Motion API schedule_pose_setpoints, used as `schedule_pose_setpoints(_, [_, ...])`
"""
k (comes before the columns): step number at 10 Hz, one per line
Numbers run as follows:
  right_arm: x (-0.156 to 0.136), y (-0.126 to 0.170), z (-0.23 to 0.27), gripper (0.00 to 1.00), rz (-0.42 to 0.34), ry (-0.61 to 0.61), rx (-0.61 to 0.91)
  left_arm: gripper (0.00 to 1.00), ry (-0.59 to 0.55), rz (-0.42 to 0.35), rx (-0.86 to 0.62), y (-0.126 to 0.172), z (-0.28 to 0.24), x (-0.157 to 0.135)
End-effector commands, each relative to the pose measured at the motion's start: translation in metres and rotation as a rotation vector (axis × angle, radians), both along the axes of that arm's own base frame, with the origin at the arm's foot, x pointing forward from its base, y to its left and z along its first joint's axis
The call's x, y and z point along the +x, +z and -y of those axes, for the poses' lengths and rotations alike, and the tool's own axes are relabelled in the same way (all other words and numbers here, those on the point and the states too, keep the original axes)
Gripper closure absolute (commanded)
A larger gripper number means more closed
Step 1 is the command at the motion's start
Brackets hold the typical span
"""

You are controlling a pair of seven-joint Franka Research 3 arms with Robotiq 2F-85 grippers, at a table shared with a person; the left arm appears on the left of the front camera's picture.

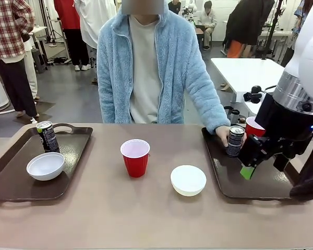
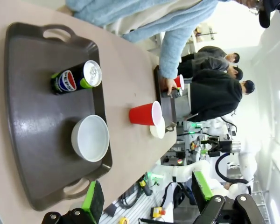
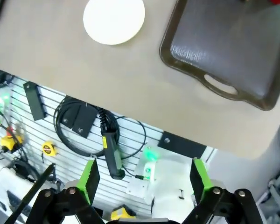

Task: Prepare tableware on both trays.
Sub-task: Pick up a Picnic Bowl from the table and place it on a Handle tray.

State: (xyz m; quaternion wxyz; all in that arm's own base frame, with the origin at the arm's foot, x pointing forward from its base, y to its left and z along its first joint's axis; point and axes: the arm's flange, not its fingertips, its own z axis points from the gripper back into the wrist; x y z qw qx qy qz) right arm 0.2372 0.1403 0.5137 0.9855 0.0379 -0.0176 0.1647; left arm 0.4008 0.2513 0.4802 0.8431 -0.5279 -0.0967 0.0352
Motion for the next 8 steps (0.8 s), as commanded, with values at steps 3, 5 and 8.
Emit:
schedule_pose_setpoints(3, [0.045,-0.070,-0.003,0.00,0.118,-0.159,0.057,0.00,0.002,0.005,0.000,0.002,-0.001,-0.001])
schedule_pose_setpoints(5, [0.084,-0.099,-0.020,0.00,0.111,-0.215,0.014,0.00,0.002,0.005,0.000,0.002,-0.001,-0.001])
schedule_pose_setpoints(8, [0.114,-0.129,-0.044,0.00,0.101,-0.232,-0.013,0.00,0.002,0.005,0.000,0.002,-0.001,-0.001])
